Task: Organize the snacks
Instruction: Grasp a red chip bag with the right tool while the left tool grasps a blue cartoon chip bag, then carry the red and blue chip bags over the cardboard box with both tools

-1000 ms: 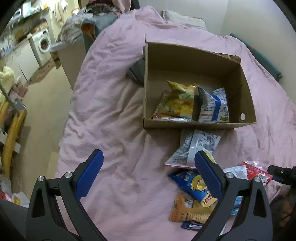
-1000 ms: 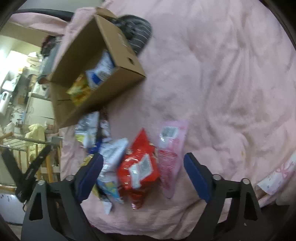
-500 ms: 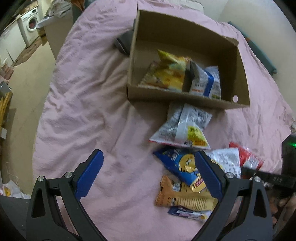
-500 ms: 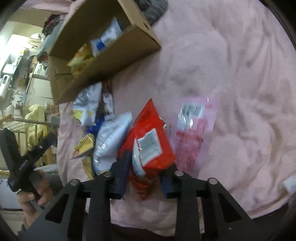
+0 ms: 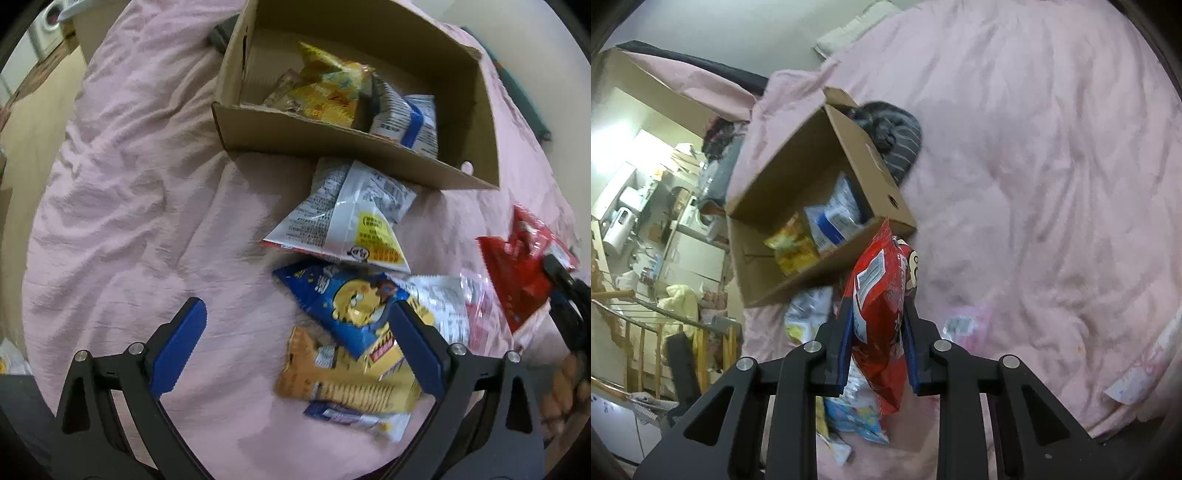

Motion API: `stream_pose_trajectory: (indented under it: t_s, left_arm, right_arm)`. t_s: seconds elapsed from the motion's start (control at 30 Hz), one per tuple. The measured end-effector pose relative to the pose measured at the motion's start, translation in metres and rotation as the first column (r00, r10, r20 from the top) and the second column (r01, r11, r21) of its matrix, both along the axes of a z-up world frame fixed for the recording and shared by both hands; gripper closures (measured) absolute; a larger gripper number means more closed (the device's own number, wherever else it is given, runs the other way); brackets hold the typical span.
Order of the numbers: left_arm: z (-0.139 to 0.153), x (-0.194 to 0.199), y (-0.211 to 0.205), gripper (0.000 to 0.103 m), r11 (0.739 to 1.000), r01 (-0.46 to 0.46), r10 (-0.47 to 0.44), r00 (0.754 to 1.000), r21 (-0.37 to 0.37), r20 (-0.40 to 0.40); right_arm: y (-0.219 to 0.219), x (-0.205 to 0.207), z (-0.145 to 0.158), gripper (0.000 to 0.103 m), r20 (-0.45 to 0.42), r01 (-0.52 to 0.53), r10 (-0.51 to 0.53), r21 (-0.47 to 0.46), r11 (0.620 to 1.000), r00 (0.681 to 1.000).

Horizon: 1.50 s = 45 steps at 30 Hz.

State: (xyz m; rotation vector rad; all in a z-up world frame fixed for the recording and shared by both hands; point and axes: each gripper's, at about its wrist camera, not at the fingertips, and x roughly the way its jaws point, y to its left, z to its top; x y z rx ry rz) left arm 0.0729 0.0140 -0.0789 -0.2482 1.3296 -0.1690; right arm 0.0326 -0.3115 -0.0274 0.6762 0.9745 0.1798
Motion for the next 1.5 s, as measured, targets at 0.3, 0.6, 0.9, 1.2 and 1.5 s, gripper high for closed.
stream_pose_trajectory:
  t_s: [0.3, 0.6, 0.9, 1.2, 1.5]
  left_arm:
    - [-0.040, 0.017, -0.016, 0.016, 0.989, -0.121, 0.107, 0.982, -0.087, -0.158]
    - [-0.045, 0.016, -0.044, 0.053, 0.994, -0.096, 0.086, 0.983, -0.058, -0.164]
    - [-0.018, 0.006, -0.018, 0.065, 0.998, -0.059, 0.058, 0.990, -0.004, -0.127]
    - [0.026, -0.003, 0.031, 0.065, 0.997, -0.070, 0.070, 0.998, 0.030, 0.003]
    - [0.034, -0.008, 0.041, 0.065, 0.997, -0.079, 0.079, 0.997, 0.002, 0.020]
  right_arm:
    - [0.011, 0.023, -0.007, 0.078, -0.021, -0.035, 0.037, 0.079, 0.996, 0.999]
    - [0.012, 0.032, -0.006, 0.087, -0.029, -0.045, 0.047, 0.069, 0.997, 0.998]
    - [-0.014, 0.028, -0.030, 0.034, -0.162, 0.086, -0.071, 0.086, 0.993, 0.984]
    - [-0.031, 0.024, -0.066, 0.033, -0.333, 0.208, -0.197, -0.002, 0.978, 0.922]
    - [-0.008, 0.042, -0.072, 0.056, -0.324, 0.070, -0.084, -0.054, 0.996, 0.942]
